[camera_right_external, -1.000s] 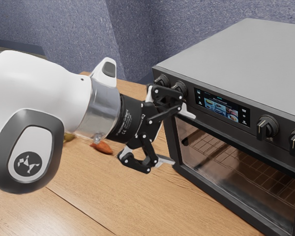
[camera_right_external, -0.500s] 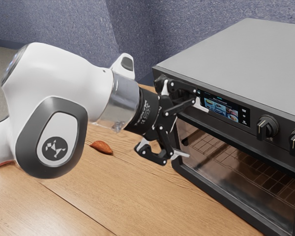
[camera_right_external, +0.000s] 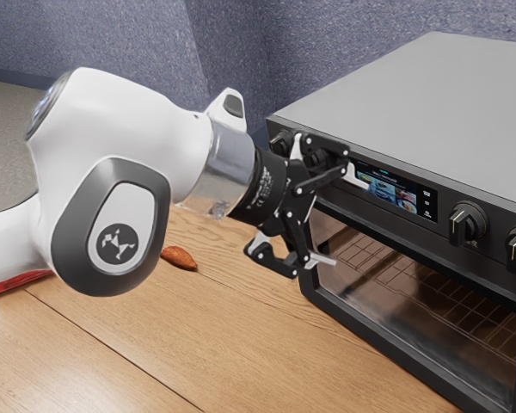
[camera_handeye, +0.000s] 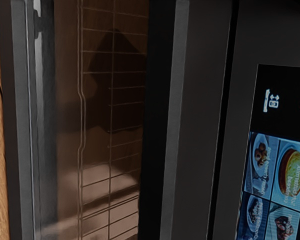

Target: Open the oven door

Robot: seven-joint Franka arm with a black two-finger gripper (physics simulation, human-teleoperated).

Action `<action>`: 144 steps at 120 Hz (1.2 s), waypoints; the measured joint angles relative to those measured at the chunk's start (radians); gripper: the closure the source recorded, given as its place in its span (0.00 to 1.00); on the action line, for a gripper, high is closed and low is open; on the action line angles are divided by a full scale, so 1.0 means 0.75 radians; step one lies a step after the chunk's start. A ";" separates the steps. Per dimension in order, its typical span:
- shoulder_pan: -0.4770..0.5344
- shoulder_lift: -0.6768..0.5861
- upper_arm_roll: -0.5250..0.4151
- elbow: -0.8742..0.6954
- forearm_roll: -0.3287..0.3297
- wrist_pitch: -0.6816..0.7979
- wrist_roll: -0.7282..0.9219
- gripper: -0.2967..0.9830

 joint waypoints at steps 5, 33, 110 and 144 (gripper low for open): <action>0.001 0.003 0.000 0.000 0.000 0.000 0.002 0.23; 0.019 0.044 0.000 -0.002 -0.055 0.000 0.022 0.23; 0.038 0.093 0.002 -0.028 -0.167 0.000 0.071 0.23; 0.070 -0.016 0.004 -0.164 -0.253 0.001 0.107 0.23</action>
